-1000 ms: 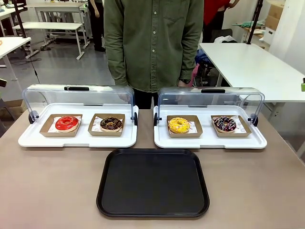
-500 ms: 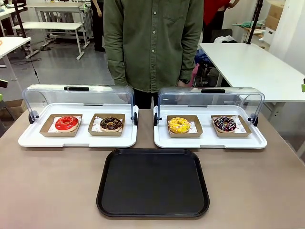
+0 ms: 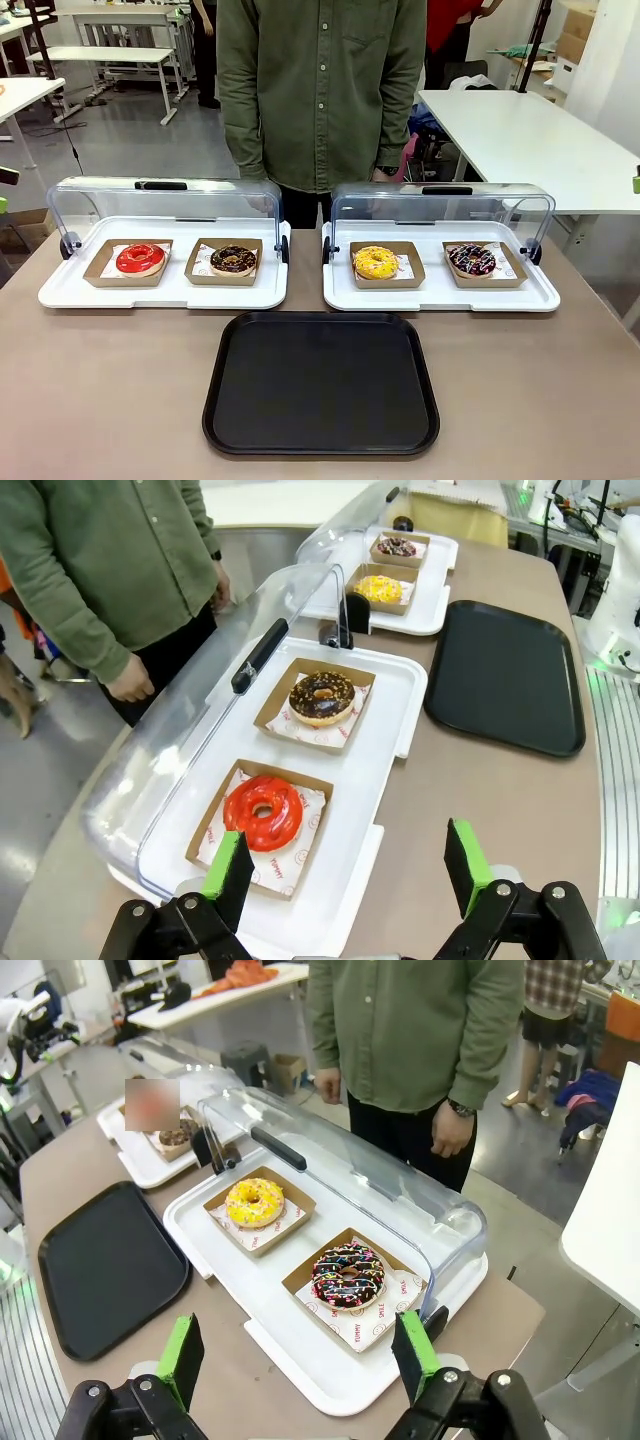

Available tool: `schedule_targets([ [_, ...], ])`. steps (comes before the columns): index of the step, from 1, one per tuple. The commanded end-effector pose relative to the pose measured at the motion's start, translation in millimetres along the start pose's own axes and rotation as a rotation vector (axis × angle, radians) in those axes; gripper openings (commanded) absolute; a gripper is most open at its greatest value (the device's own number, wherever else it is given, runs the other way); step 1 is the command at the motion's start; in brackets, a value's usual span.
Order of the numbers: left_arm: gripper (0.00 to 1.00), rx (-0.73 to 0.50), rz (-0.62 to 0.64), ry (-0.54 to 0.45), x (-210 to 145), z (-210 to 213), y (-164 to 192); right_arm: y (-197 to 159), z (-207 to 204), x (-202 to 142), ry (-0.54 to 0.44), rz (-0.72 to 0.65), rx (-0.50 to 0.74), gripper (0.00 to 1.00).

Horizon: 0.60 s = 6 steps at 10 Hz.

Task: Move the second donut from the left to the tray.
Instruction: Pick up the Paper togo box containing the Donut indicated by the person and place it on the Handle tray.

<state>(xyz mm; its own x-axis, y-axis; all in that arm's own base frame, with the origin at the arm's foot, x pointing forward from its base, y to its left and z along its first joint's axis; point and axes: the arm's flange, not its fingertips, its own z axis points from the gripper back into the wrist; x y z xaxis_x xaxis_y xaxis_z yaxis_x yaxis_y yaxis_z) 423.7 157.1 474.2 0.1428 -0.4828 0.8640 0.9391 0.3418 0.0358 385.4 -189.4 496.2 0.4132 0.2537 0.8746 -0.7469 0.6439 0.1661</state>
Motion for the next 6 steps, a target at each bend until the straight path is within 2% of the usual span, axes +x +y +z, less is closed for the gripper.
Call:
schedule_targets([
  [1, 1.00, -0.008, -0.002, 0.003, 0.2, 2.2, 0.8, 0.3, -0.9, 1.4, -0.008, 0.005, 0.004, 1.00],
  [6, 1.00, -0.008, -0.002, 0.003, 0.2, 2.2, 0.8, 0.3, -0.9, 1.4, -0.008, 0.005, 0.004, 1.00],
])
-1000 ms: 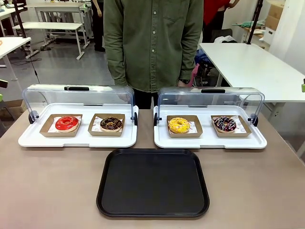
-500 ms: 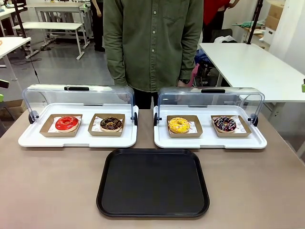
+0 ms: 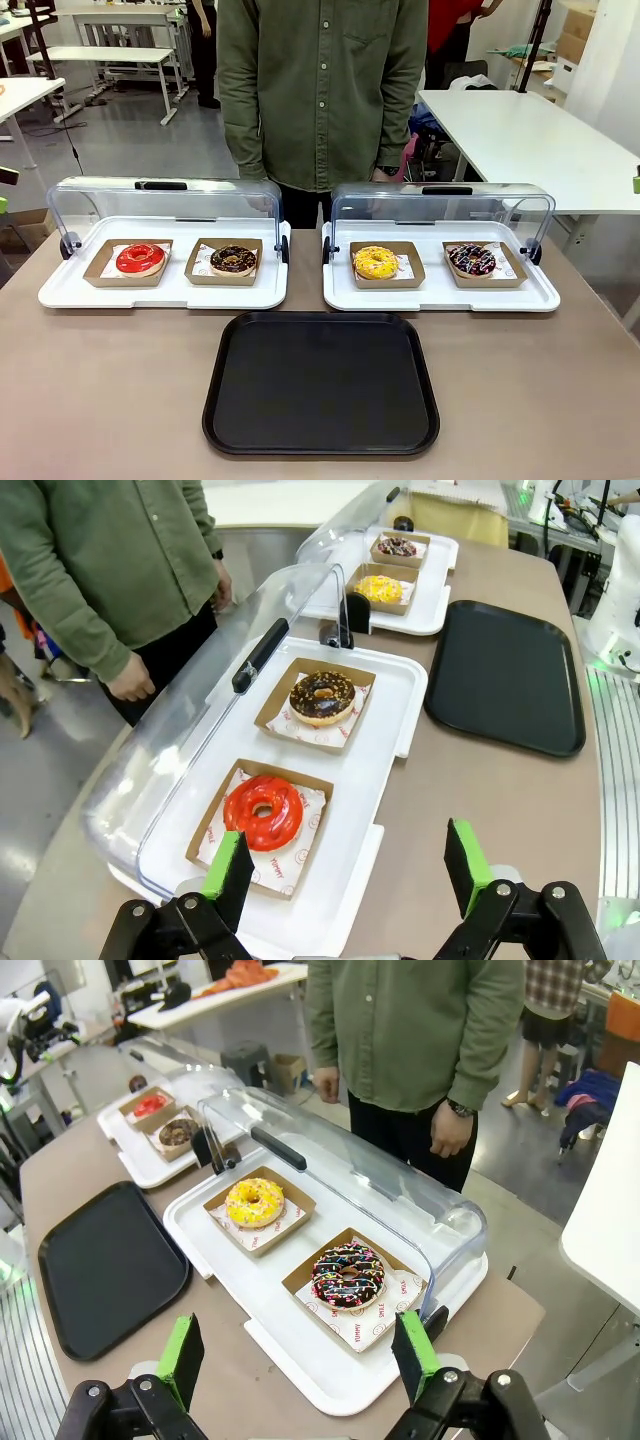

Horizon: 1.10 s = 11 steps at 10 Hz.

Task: Move the second donut from the left to the tray.
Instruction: Pick up the Paper togo box containing the Donut indicated by the person and place it on the Handle tray.

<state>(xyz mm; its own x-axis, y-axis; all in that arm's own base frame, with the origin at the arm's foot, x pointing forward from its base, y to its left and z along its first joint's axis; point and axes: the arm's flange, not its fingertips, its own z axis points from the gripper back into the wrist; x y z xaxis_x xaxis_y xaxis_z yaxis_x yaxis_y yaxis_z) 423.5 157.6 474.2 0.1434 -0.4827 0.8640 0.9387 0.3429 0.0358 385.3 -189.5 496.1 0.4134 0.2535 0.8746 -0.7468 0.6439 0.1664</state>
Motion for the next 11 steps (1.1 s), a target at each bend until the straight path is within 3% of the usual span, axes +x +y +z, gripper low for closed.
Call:
schedule_targets([
  [1, 1.00, -0.009, -0.003, 0.003, 0.5, 1.7, 0.8, 0.3, -1.0, 1.5, -0.008, 0.005, 0.004, 1.00],
  [11, 1.00, -0.009, -0.003, 0.003, 0.5, 1.7, 0.8, 0.3, -1.0, 1.5, -0.008, 0.005, 0.004, 1.00],
])
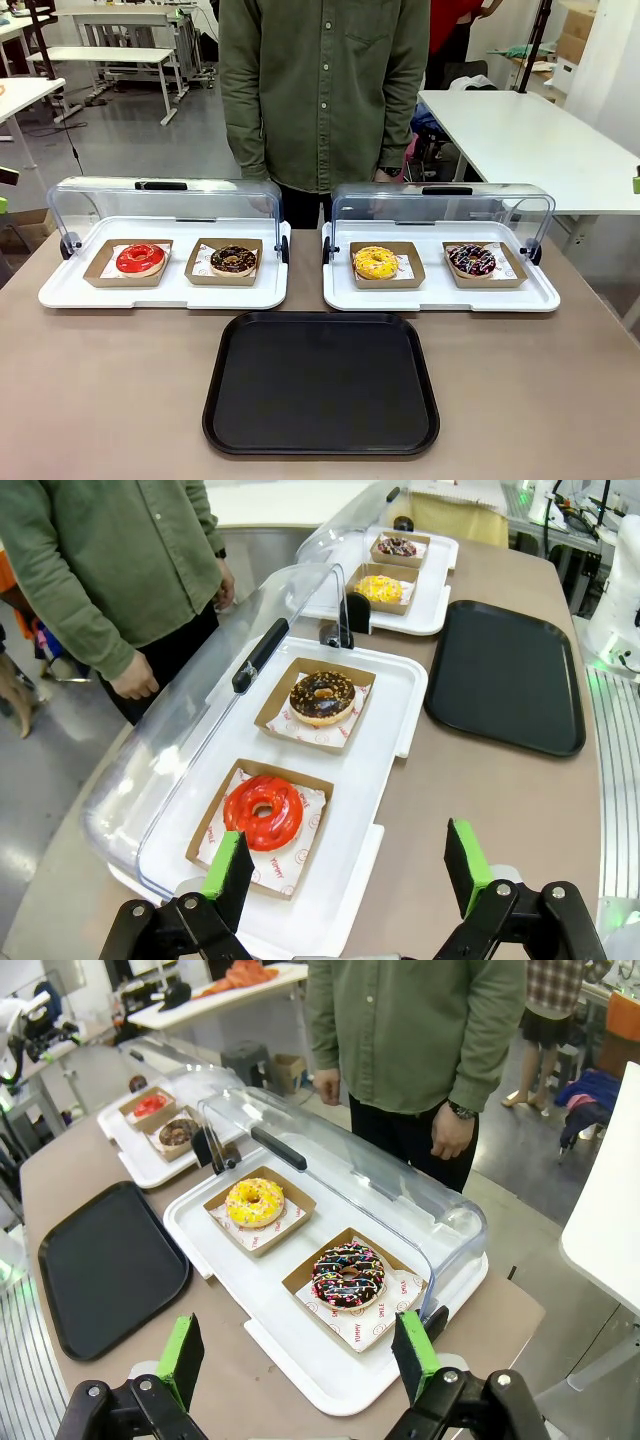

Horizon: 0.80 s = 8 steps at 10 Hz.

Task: Move the second donut from the left to the tray.
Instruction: Pick up the Paper togo box containing the Donut indicated by the person and place it on the Handle tray.

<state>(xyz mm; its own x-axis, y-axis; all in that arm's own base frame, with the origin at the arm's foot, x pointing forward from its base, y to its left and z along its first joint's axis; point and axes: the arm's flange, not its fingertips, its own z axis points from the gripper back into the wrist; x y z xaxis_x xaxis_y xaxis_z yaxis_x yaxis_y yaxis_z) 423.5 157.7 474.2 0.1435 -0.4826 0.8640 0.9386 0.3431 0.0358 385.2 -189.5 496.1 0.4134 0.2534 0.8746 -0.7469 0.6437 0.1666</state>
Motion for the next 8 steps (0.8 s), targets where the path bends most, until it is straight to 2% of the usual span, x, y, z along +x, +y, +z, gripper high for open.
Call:
schedule_targets([
  [1, 1.00, -0.009, -0.003, 0.003, 0.5, 1.6, 0.8, 0.3, -1.0, 1.5, -0.008, 0.005, 0.004, 1.00],
  [8, 1.00, -0.009, -0.003, 0.003, 0.5, 1.6, 0.8, 0.3, -1.0, 1.5, -0.008, 0.005, 0.004, 1.00],
])
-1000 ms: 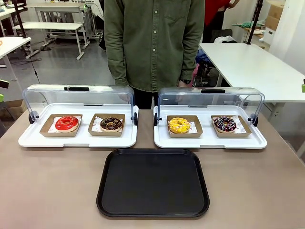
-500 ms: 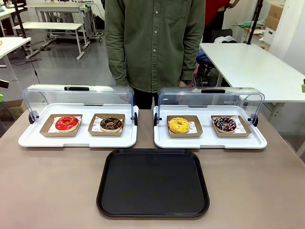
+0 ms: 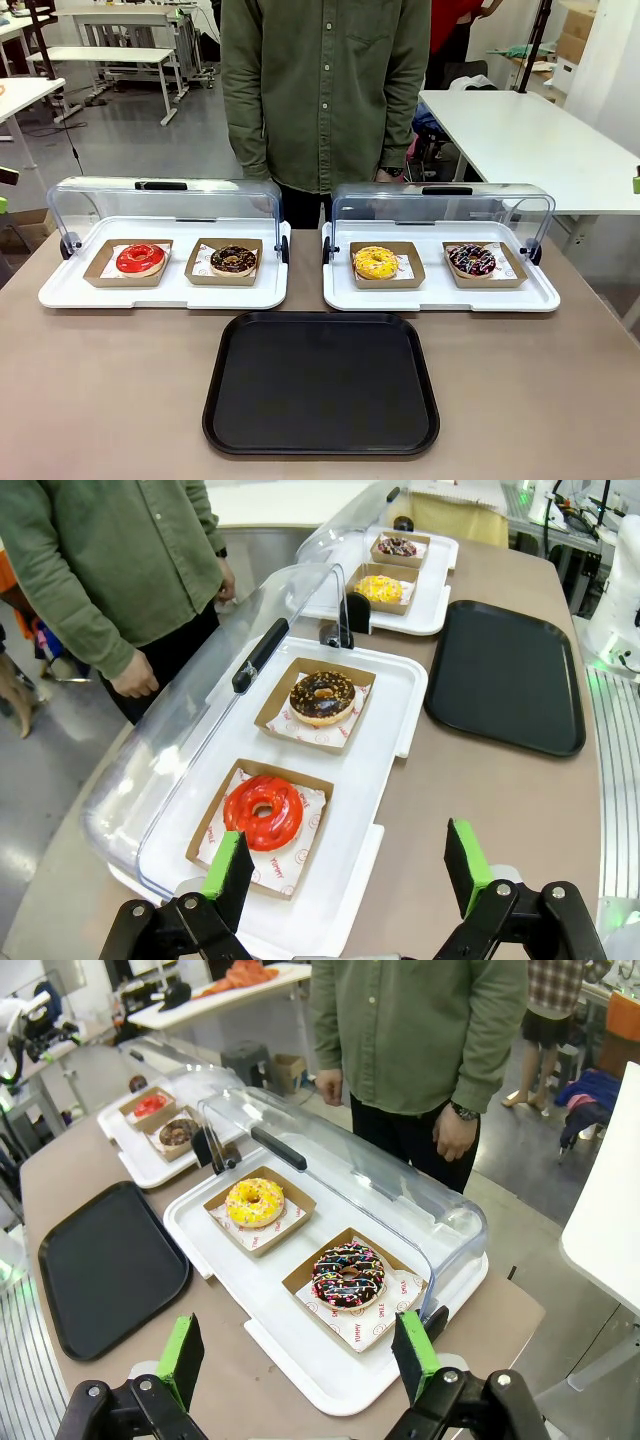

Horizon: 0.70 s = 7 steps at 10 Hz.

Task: Move the second donut from the left to the tray.
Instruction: Pick up the Paper togo box containing the Donut indicated by the person and place it on the Handle tray.

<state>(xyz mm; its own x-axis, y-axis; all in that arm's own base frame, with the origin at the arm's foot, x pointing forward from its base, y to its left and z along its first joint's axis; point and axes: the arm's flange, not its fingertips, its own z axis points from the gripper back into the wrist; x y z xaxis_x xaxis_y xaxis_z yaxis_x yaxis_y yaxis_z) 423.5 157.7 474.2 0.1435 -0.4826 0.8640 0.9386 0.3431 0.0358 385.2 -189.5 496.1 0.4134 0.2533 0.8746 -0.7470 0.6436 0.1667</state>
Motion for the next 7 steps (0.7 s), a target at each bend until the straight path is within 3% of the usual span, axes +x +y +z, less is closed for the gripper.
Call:
schedule_targets([
  [1, 1.00, -0.009, -0.003, 0.003, 0.6, 1.6, 0.8, 0.3, -1.0, 1.5, -0.008, 0.005, 0.004, 1.00],
  [7, 1.00, -0.009, -0.003, 0.003, 0.6, 1.6, 0.8, 0.3, -1.0, 1.5, -0.008, 0.005, 0.004, 1.00],
])
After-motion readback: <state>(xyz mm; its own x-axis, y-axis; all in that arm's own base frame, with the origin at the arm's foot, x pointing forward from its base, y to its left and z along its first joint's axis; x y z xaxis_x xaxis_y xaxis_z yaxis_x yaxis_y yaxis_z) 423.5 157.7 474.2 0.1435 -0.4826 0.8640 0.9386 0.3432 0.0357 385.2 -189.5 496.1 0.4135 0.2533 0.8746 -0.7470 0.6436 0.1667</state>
